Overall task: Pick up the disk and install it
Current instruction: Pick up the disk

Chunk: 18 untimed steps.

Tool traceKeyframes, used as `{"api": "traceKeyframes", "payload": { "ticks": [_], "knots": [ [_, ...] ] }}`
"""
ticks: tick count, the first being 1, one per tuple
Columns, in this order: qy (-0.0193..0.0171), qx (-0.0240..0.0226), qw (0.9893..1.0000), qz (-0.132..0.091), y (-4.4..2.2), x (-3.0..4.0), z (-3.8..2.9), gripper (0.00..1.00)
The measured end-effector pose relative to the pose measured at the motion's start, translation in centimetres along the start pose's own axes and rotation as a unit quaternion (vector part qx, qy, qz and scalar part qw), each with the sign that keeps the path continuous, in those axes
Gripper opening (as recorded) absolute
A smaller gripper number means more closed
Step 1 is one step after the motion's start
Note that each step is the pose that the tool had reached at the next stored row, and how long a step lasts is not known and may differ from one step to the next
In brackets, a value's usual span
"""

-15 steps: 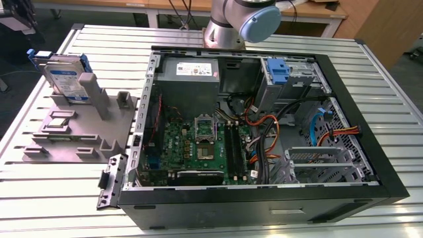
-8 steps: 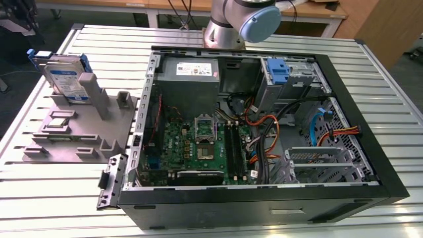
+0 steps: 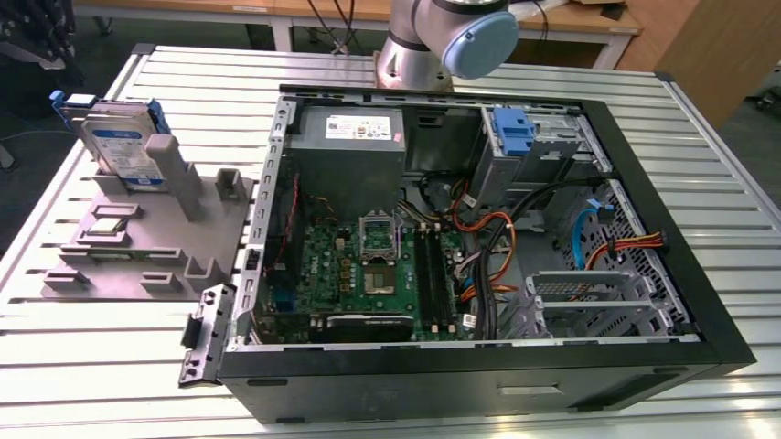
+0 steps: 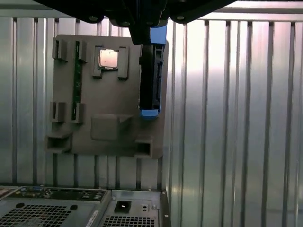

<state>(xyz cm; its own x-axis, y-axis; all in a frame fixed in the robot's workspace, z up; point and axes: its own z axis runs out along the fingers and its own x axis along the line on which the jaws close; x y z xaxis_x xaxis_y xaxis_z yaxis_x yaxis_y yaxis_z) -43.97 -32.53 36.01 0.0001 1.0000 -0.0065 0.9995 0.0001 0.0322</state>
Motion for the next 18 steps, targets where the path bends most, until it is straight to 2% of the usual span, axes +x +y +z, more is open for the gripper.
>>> {"api": "traceKeyframes", "payload": {
  "ticks": [3,10,12,15,16,17,18],
  "knots": [
    [-0.0002,0.0001,1.0000,0.005,-0.42,0.00,0.00,0.10],
    [-0.0002,-0.0001,1.0000,0.008,-0.44,0.03,0.03,0.10],
    [-0.0008,0.0001,0.9997,0.024,-0.43,0.02,0.08,0.10],
    [-0.0016,0.0003,0.9987,0.051,-0.44,0.03,0.18,0.10],
    [-0.0019,0.0003,0.9983,0.059,-0.44,0.03,0.23,0.17],
    [-0.0020,0.0004,0.9980,0.063,-0.45,0.07,0.28,0.17],
    [-0.0021,0.0004,0.9978,0.066,-0.45,0.14,0.34,0.23]
  ]
}}
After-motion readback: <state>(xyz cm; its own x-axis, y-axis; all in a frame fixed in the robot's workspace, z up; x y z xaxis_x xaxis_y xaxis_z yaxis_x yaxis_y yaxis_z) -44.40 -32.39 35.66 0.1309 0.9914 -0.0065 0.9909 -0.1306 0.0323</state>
